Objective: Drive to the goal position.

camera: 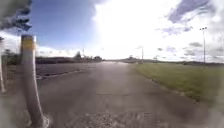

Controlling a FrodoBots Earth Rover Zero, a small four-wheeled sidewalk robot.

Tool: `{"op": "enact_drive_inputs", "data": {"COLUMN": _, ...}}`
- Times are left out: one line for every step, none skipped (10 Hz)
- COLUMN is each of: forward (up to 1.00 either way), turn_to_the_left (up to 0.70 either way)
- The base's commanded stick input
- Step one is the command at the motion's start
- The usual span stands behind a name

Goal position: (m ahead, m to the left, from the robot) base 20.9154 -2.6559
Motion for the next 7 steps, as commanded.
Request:
{"op": "enact_drive_inputs", "data": {"forward": 1.00, "turn_to_the_left": 0.00}}
{"op": "enact_drive_inputs", "data": {"forward": 1.00, "turn_to_the_left": 0.00}}
{"op": "enact_drive_inputs", "data": {"forward": 1.00, "turn_to_the_left": 0.00}}
{"op": "enact_drive_inputs", "data": {"forward": 1.00, "turn_to_the_left": 0.00}}
{"op": "enact_drive_inputs", "data": {"forward": 1.00, "turn_to_the_left": 0.00}}
{"op": "enact_drive_inputs", "data": {"forward": 1.00, "turn_to_the_left": 0.00}}
{"op": "enact_drive_inputs", "data": {"forward": 1.00, "turn_to_the_left": 0.00}}
